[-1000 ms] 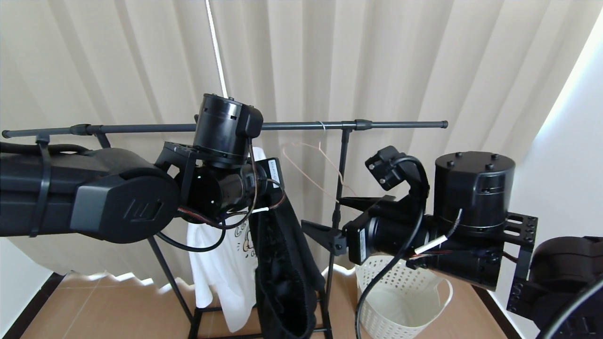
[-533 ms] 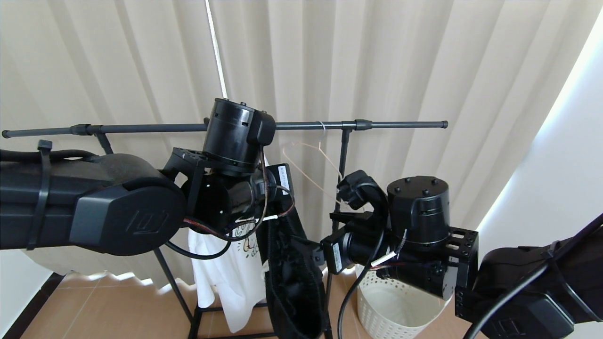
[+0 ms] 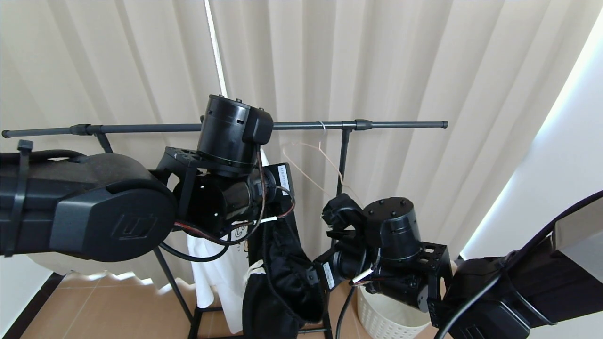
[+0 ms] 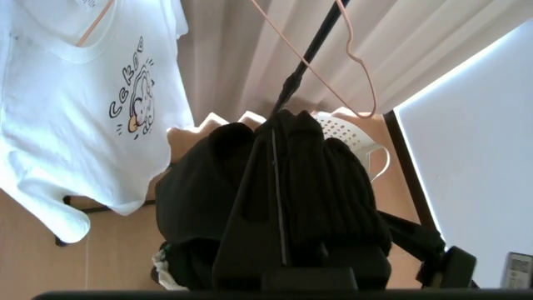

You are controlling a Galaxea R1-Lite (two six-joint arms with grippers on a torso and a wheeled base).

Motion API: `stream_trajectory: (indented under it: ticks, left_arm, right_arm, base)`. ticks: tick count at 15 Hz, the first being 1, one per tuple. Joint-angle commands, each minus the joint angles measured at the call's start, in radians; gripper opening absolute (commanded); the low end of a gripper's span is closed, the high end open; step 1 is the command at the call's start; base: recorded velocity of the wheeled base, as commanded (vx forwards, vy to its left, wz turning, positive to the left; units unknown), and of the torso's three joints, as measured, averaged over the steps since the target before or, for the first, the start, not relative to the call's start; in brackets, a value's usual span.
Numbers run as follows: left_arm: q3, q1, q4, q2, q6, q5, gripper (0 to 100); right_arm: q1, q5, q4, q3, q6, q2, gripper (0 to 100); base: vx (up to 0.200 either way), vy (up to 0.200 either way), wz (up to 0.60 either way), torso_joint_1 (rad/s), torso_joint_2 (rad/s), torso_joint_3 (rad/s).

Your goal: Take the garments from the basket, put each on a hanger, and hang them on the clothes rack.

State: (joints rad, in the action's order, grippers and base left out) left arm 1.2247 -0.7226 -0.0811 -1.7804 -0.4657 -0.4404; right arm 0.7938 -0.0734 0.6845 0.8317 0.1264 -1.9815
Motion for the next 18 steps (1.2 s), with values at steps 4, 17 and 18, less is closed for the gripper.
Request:
stream_trajectory:
  ticks: [4,17,18]
  left_arm:
    - [-0.001,0.008,0.000,0.024,-0.001,0.002,0]
    - [-0.010,0.005,0.000,0.030,0.001,0.005,0]
    - [-0.010,0.005,0.000,0.032,0.001,0.005,0]
  right_arm:
    - [-0.076,0.000,0.003,-0.023,-0.067,-0.007,100]
    - [-0.084,0.009,0.007,-0.068,-0.142,-0.016,0]
    - [-0.084,0.009,0.007,-0.063,-0.142,-0.017,0]
  base:
    - [0.000,0.000,0.00,0.000,0.00,0.000]
    - [0.000,0.000,0.00,0.000,0.00,0.000]
    - [0.000,0.000,0.00,0.000,0.00,0.000]
